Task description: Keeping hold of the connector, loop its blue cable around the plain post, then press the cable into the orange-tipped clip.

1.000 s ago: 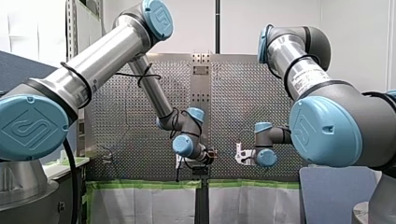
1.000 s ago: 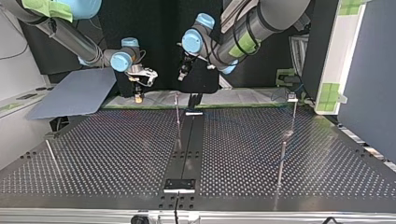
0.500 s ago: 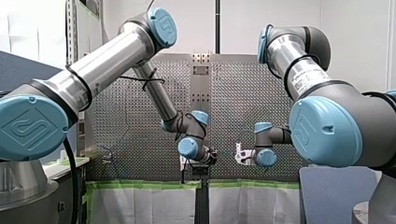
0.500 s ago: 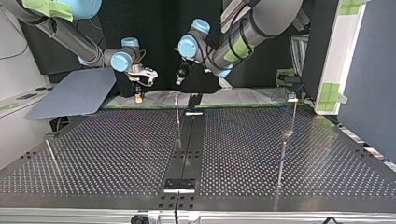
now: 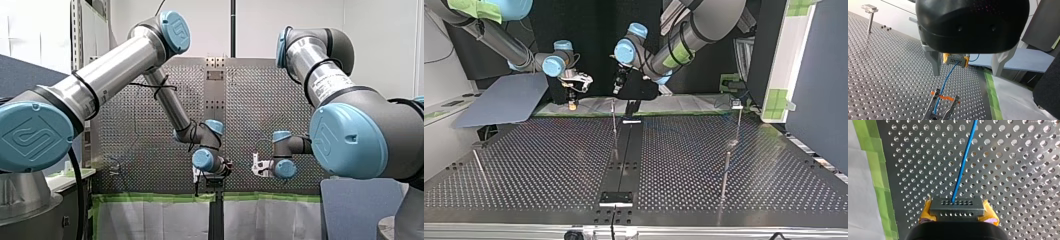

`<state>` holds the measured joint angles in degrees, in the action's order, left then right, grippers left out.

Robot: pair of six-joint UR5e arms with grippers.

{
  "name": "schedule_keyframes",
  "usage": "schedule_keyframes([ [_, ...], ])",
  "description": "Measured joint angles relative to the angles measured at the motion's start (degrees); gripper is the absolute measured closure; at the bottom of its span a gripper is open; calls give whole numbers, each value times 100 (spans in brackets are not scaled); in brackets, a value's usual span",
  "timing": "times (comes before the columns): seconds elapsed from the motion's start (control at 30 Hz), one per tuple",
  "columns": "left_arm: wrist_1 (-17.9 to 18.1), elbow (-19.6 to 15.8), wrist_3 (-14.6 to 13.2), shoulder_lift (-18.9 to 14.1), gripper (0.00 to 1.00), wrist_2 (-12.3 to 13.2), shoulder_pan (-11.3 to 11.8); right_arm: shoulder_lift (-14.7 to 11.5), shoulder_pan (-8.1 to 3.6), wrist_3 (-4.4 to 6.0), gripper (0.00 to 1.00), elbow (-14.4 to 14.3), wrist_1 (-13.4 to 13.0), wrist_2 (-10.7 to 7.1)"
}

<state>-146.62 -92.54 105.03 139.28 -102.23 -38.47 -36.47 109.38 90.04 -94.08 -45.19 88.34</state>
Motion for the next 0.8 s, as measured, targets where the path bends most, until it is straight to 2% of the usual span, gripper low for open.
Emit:
schedule_keyframes([
  [0.8, -22, -7, -79, -2, 0, -29, 21, 2, 0, -37, 100, -2, 16, 0],
])
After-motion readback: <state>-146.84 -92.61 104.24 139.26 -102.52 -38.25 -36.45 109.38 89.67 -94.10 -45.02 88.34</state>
